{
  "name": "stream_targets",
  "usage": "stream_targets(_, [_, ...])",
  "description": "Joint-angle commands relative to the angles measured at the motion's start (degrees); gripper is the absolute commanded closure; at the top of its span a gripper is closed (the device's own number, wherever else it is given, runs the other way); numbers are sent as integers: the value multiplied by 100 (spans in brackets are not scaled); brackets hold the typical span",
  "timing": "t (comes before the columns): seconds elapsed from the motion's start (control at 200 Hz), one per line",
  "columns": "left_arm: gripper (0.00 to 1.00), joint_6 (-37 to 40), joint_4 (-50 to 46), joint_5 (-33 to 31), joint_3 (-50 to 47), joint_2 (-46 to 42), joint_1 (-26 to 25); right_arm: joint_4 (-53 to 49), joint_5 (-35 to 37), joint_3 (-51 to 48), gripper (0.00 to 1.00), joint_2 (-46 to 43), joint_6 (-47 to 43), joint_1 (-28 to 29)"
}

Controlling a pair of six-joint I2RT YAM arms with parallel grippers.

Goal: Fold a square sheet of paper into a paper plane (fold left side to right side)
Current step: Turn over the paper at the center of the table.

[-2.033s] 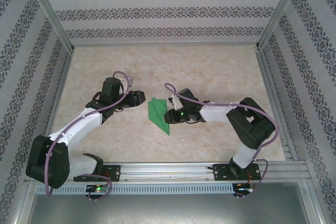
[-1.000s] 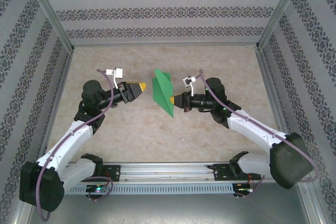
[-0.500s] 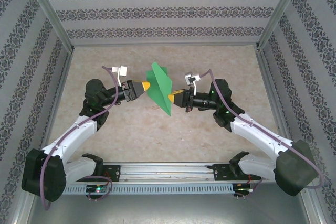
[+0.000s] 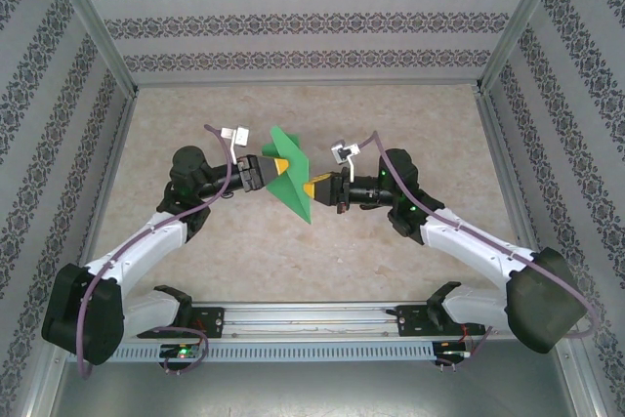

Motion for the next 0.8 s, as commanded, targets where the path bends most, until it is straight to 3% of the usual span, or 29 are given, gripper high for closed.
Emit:
stream_targets(0.0, [50, 302, -175, -96, 207, 3, -94, 275, -101, 200, 100, 24, -41, 48])
stream_targets(0.45, [84, 314, -209, -215, 224, 40, -142, 224, 33, 182, 100, 147, -42, 60])
stream_targets(0.794, [99, 123, 147, -346, 120, 34, -141, 110, 245, 157, 85, 71, -17, 34])
